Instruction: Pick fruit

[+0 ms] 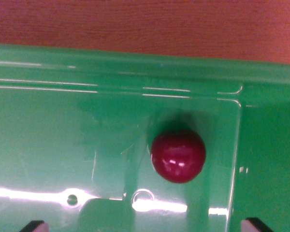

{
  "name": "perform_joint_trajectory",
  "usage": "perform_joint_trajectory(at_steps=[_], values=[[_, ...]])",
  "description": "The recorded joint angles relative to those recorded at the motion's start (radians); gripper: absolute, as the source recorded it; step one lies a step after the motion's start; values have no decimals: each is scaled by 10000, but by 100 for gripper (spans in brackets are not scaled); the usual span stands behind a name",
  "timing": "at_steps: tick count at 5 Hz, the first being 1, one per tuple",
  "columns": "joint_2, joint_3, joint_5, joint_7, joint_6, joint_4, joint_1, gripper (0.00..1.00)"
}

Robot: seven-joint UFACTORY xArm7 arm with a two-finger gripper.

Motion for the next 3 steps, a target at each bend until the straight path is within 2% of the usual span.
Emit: perform_joint_trajectory(at_steps=[1,2,3], values=[[214,-47,-102,-33,-470,-203,-38,0],[214,-47,-102,-33,-470,-203,-38,0],[427,-94,-205,-66,-941,-406,-76,0]])
